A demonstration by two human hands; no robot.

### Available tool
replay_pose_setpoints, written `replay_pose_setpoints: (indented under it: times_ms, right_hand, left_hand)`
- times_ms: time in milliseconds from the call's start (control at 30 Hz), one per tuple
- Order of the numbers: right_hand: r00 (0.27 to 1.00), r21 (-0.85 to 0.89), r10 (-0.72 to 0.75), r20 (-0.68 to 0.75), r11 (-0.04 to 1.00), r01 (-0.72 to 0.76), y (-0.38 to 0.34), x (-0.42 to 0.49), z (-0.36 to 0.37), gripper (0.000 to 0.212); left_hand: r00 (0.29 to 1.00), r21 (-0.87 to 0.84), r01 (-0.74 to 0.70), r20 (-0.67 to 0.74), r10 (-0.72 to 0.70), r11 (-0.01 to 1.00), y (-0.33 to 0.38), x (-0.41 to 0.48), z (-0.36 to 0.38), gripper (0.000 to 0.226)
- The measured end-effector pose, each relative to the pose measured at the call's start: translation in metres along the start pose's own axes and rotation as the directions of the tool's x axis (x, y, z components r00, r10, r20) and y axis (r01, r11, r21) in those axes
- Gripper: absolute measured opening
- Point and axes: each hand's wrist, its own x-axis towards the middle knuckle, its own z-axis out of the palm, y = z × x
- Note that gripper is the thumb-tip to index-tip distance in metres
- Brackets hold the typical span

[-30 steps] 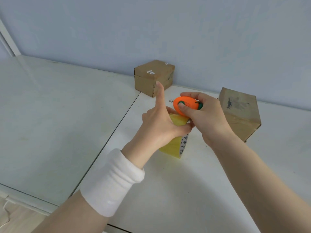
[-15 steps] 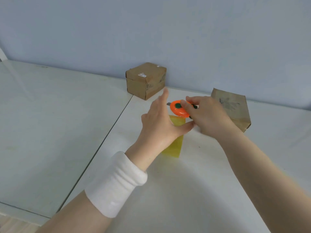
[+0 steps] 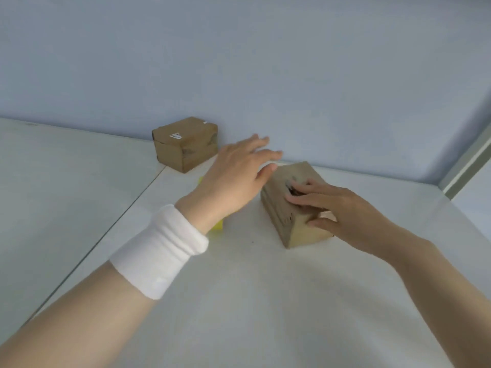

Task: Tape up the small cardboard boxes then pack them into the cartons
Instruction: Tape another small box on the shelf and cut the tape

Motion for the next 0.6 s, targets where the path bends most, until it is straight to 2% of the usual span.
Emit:
replay_pose_setpoints:
  times_ms: [67, 133, 167, 267, 367, 400, 467, 533, 600]
  right_hand:
    - [0.993, 0.084, -0.060, 0.101, 0.995, 0.051, 0.015, -0.021, -0.019, 0.063]
    - [0.980, 0.103, -0.055, 0.191, 0.994, 0.036, 0.034, -0.037, -0.036, 0.059]
    - [0.978, 0.104, -0.037, 0.205, 0.994, 0.016, 0.042, -0.042, -0.043, 0.053]
    - [0.989, 0.161, 0.042, 0.139, 0.985, -0.064, 0.055, -0.052, -0.050, 0.032]
    - [0.985, 0.298, 0.166, -0.037, 0.943, -0.148, 0.053, -0.053, -0.042, 0.023]
    - [0.982, 0.286, 0.178, -0.057, 0.946, -0.155, 0.051, -0.049, -0.038, 0.030]
    - [0.982, 0.173, 0.191, -0.007, 0.967, -0.187, 0.046, -0.037, -0.029, 0.048]
    - [0.984, 0.054, 0.169, 0.056, 0.984, -0.172, 0.041, -0.022, -0.017, 0.055]
    - [0.981, -0.062, 0.166, 0.102, 0.985, -0.161, 0.039, -0.015, -0.002, 0.055]
  left_hand:
    - [0.986, -0.048, -0.034, 0.159, 0.041, 0.998, 0.021, 0.008, 0.015, 0.037]
    - [0.957, -0.108, 0.054, 0.290, -0.020, 0.993, 0.035, 0.012, 0.032, 0.036]
    - [0.949, -0.131, 0.081, 0.312, -0.036, 0.988, 0.042, 0.011, 0.040, 0.035]
    - [0.971, -0.097, 0.075, 0.232, -0.051, 0.992, 0.056, -0.005, 0.058, 0.032]
    - [0.988, 0.024, 0.119, 0.095, -0.121, 0.993, 0.065, -0.012, 0.058, 0.029]
    - [0.990, 0.047, 0.128, 0.049, -0.130, 0.991, 0.070, -0.008, 0.055, 0.027]
    - [0.993, 0.054, 0.119, 0.019, -0.120, 0.991, 0.078, 0.003, 0.053, 0.032]
    - [0.979, 0.086, 0.108, 0.164, -0.121, 0.990, 0.082, 0.014, 0.059, 0.044]
    - [0.906, 0.121, 0.142, 0.384, -0.178, 0.982, 0.082, 0.015, 0.069, 0.048]
